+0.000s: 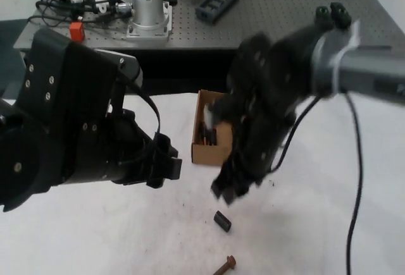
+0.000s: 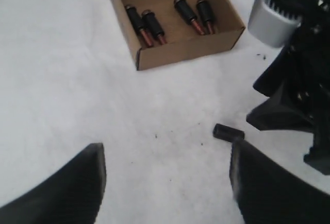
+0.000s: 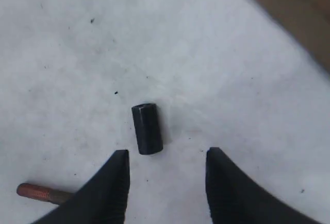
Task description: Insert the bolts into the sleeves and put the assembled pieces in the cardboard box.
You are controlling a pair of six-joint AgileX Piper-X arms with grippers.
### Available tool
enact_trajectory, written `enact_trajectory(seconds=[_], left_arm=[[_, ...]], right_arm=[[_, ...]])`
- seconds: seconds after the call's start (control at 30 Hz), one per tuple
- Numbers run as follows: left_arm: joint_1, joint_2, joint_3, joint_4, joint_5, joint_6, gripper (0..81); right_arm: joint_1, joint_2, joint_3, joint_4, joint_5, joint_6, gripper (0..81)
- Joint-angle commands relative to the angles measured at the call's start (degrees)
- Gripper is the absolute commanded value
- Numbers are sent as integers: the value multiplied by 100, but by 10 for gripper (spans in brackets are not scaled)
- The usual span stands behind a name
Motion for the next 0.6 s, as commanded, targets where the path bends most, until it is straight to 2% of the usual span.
enact_trajectory(seconds=[0.0,0.13,0.3,0.57], left_arm=[[19,-42,-8,20,-116,-37,495],[19,-42,-8,168,-116,-37,491],[19,-42,-8,167,-228,-37,442],[19,-42,-8,167,-218,-37,442]], right_arm=[[345,326,161,-316,263,-46,344],[472,599,161,-327,418,-150,344],[595,889,161,-400,667,-260,344],[616,1032,161,-680,758,-302,344]])
